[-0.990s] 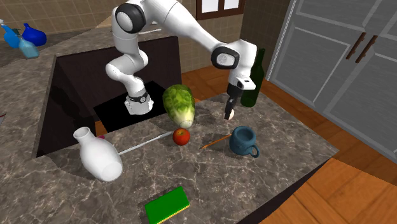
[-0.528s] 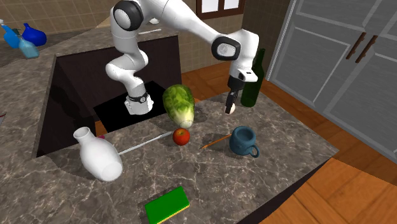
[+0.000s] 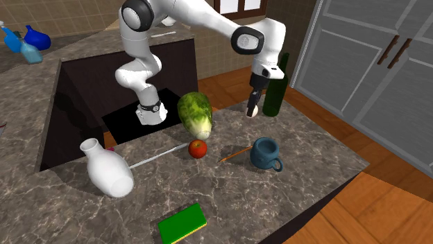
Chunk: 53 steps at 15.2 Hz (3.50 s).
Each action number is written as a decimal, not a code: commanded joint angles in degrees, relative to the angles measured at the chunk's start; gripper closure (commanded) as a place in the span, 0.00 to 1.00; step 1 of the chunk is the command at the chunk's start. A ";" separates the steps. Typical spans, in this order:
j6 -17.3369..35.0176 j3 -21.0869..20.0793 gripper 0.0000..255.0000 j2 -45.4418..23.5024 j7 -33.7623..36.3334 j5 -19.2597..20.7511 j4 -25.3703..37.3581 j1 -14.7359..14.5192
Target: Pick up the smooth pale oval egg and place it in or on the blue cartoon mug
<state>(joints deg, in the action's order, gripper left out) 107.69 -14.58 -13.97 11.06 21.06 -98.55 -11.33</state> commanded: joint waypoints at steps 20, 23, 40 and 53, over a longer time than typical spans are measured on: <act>-16.11 3.69 1.00 -22.96 -13.06 2.26 42.06 1.28; -21.49 5.00 1.00 -33.03 -16.73 2.81 58.48 0.33; -9.24 4.33 1.00 -28.63 -12.64 2.96 41.02 2.57; -15.61 4.34 0.00 -29.93 -13.76 2.85 48.78 0.83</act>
<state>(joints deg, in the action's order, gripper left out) 94.57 -10.28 -43.04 -2.31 23.91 -53.07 -9.77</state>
